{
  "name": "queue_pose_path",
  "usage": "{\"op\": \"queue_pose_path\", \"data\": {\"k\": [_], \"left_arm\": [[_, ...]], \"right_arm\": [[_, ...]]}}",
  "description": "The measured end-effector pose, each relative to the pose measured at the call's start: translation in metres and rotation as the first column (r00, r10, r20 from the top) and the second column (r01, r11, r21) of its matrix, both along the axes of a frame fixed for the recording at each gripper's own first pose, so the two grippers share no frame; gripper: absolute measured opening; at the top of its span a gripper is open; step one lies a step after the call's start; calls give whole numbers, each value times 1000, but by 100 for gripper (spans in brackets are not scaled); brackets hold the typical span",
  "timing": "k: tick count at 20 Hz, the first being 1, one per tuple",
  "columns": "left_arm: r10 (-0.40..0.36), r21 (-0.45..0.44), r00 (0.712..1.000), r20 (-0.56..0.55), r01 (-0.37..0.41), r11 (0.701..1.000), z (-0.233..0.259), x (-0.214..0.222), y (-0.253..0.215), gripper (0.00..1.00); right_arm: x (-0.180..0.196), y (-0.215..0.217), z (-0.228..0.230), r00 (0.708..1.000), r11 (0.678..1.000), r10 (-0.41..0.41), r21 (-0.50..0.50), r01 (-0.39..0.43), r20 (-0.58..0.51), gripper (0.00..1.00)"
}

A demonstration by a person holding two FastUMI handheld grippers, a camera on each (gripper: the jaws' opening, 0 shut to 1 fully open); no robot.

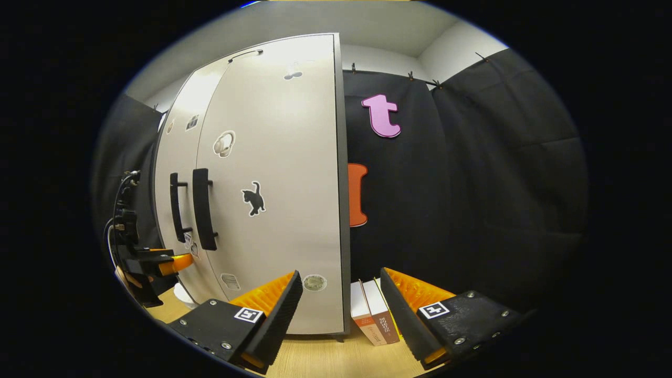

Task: Grab one shoe with the right hand and put it into the shoe cabinet, grab the other shoe with the left hand and put it into the shoe cabinet; then close the right door with the right hand and the left door with the left hand.

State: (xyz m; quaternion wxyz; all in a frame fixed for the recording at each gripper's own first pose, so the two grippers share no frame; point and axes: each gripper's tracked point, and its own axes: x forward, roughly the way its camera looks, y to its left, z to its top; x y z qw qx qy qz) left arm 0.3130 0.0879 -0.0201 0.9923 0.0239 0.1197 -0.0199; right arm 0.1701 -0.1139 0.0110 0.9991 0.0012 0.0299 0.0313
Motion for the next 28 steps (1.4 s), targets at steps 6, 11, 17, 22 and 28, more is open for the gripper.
{"op": "queue_pose_path", "data": {"k": [6, 11, 17, 22, 28], "left_arm": [[39, -19, 999, 32, -39, 999, 70, -44, 32, 97], [99, -59, 985, 144, -91, 994, 156, -87, 77, 95], [195, -77, 956, 220, -182, 980, 214, -147, 145, 96], [242, -48, 941, 236, -237, 970, 224, -189, 186, 97], [223, -44, 943, 247, -219, 975, 233, -228, 212, 94]], "right_arm": [[-4, 4, 60, 998, 999, 15, -39, -12, 69, 92], [-24, 10, 118, 989, 999, 27, -34, -22, 147, 92], [-53, 26, 148, 983, 996, 55, -77, -42, 176, 92], [-76, 47, 149, 983, 995, 68, -89, -53, 170, 92], [-114, 71, 150, 982, 995, 64, -81, -50, 176, 92]]}}
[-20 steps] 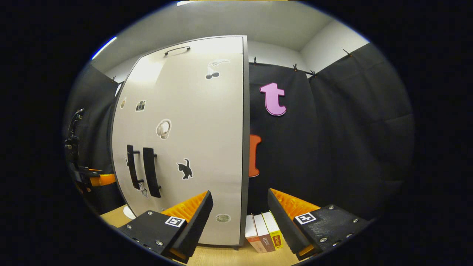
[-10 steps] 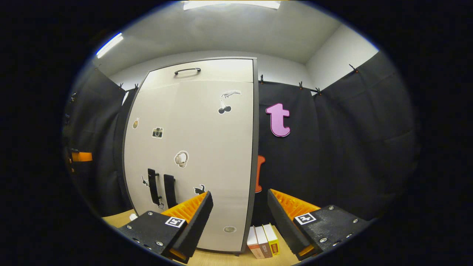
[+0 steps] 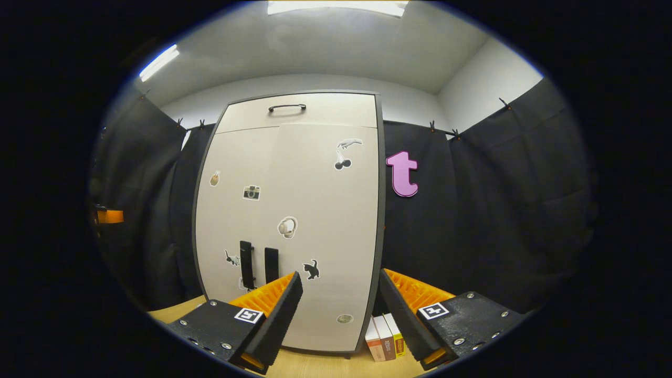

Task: Grab one shoe with the right hand and put it into the shoe cabinet, grab the other shoe with the left hand and put it into the shoe cabinet; then close the right door with the right hand and the left door with the left hand.

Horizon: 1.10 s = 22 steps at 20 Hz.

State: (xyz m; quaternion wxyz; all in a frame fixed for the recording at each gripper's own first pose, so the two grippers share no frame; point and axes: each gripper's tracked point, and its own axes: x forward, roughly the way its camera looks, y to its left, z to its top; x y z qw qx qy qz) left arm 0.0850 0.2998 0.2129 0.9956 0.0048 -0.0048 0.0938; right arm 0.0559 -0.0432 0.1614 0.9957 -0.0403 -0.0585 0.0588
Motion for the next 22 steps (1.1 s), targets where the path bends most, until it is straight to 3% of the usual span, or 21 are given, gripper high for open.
{"op": "queue_pose_path", "data": {"k": [10, 22], "left_arm": [[-7, 32, 1000, 19, 6, 999, 10, -37, 35, 94], [-103, -4, 992, 73, 104, 995, 25, -20, -8, 96]], "right_arm": [[-65, 2, 0, 998, 998, -57, 20, 57, 3, 92], [-77, -38, 0, 993, 993, -118, 25, 118, 0, 92]]}}
